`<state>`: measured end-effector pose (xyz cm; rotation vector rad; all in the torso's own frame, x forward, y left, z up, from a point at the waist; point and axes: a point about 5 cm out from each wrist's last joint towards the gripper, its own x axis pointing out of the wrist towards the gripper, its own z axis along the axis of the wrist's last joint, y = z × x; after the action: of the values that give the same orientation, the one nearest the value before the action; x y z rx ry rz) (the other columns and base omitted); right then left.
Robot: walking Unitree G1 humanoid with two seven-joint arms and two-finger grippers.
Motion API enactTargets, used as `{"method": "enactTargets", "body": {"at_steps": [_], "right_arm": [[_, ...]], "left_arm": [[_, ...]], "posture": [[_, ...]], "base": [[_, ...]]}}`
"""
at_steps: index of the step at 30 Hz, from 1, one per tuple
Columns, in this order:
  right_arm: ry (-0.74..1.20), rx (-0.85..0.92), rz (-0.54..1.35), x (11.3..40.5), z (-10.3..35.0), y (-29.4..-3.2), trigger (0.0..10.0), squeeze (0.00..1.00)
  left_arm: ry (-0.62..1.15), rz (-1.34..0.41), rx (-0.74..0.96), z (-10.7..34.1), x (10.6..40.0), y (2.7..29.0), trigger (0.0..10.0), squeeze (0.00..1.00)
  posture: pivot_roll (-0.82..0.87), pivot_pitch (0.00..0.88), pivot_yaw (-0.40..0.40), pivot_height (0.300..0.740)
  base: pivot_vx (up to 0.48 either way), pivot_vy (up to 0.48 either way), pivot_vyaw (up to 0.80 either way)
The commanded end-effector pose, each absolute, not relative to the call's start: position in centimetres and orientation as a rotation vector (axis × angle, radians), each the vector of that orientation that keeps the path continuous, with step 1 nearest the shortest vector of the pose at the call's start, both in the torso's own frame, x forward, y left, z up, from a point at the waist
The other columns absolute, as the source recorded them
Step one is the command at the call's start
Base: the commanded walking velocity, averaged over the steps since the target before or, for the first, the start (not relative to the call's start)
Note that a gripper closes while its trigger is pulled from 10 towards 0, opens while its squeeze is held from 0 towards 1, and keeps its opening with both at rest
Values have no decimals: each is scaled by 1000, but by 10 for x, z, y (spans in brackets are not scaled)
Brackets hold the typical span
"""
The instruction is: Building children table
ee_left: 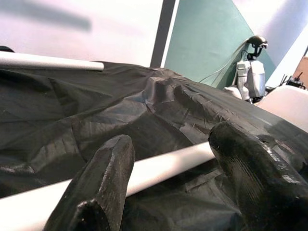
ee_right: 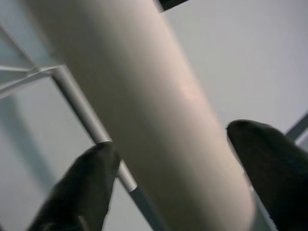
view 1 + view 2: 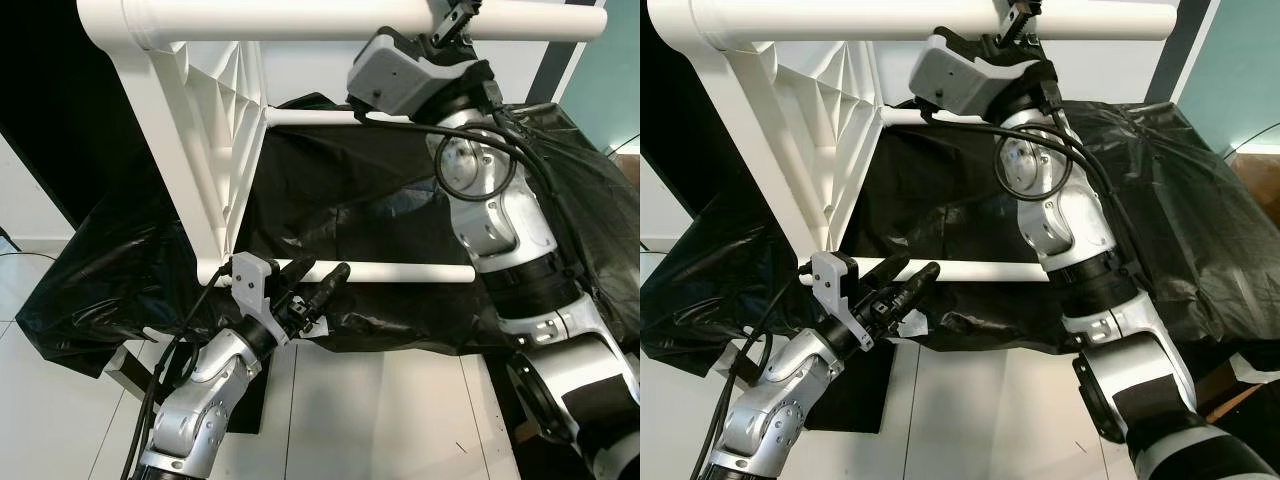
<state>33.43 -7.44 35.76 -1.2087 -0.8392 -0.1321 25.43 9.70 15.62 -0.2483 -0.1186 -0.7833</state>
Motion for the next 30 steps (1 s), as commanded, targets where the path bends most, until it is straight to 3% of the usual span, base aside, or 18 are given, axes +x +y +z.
{"method": "enactTargets", "body": {"at_steps": [1, 14, 15, 25, 30], "right_arm": [[-812, -1218, -95, 336, 361, -70, 0, 0], [-642, -1025, -73, 326, 356, -89, 0, 0], [-623, -872, -110, 321, 361, -100, 10000, 0], [-693, -353, -273, 301, 393, -136, 10000, 0], [-698, -288, -324, 299, 396, -151, 10000, 0]], "left_arm": [[-122, -824, -237, 155, 254, 95, 10000, 0], [-114, -821, -251, 153, 252, 94, 10000, 0], [-110, -827, -255, 153, 252, 92, 10000, 0], [-107, -850, -268, 154, 254, 86, 10000, 0], [-111, -858, -269, 156, 255, 85, 10000, 0]], "posture": [[-96, 0, 17, 740], [-115, 0, 27, 740], [-125, 0, 34, 740], [-148, 0, 53, 740], [-147, 0, 55, 740]], "base": [[0, 0, 0], [0, 0, 0], [0, 0, 0], [0, 0, 0], [0, 0, 0]]}}
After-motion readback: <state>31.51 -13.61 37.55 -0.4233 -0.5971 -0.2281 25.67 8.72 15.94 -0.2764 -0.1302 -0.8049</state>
